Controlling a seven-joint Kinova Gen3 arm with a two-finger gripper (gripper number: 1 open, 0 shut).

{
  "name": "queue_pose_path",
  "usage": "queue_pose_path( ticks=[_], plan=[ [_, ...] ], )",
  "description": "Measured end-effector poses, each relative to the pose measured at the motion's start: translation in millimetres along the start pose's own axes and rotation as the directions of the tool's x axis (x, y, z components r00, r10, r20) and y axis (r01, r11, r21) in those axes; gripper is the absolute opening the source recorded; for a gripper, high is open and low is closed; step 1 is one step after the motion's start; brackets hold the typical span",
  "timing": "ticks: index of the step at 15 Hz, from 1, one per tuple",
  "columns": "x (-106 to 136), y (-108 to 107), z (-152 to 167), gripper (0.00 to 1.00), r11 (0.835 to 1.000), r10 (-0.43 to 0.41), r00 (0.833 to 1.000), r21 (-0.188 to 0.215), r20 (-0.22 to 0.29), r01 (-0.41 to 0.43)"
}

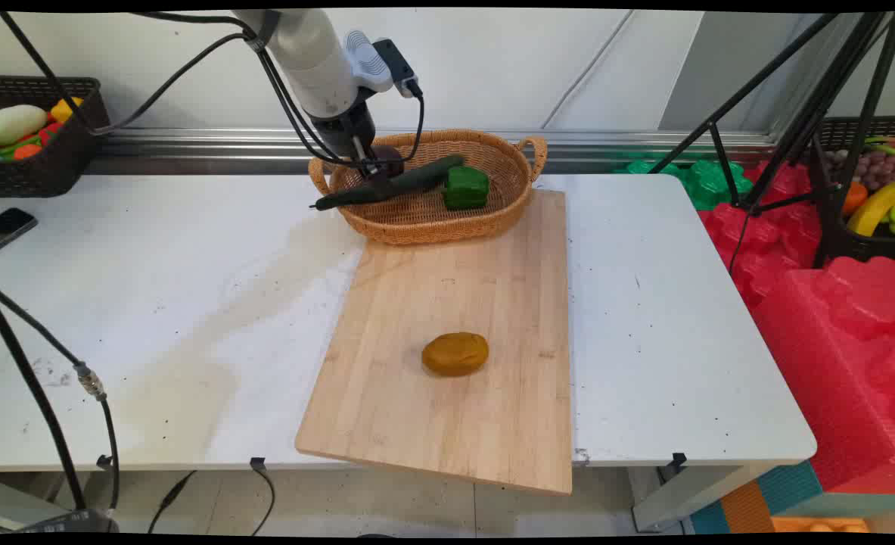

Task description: Pick up the potato from the cutting board

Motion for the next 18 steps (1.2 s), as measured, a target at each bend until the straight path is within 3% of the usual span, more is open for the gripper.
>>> queue_pose_path(
  ticks=[8, 14, 18],
  plan=[
    [-2.9, 8.5, -32.5, 1.00, 0.999, 0.023, 0.998, -0.033, -0.055, -0.025],
    [-27.1, 40.9, -79.4, 1.00, 0.986, 0.084, 0.992, -0.139, -0.094, -0.096],
    [-45.7, 65.6, -108.2, 1.00, 0.966, 0.126, 0.986, -0.213, -0.113, -0.148]
  ],
)
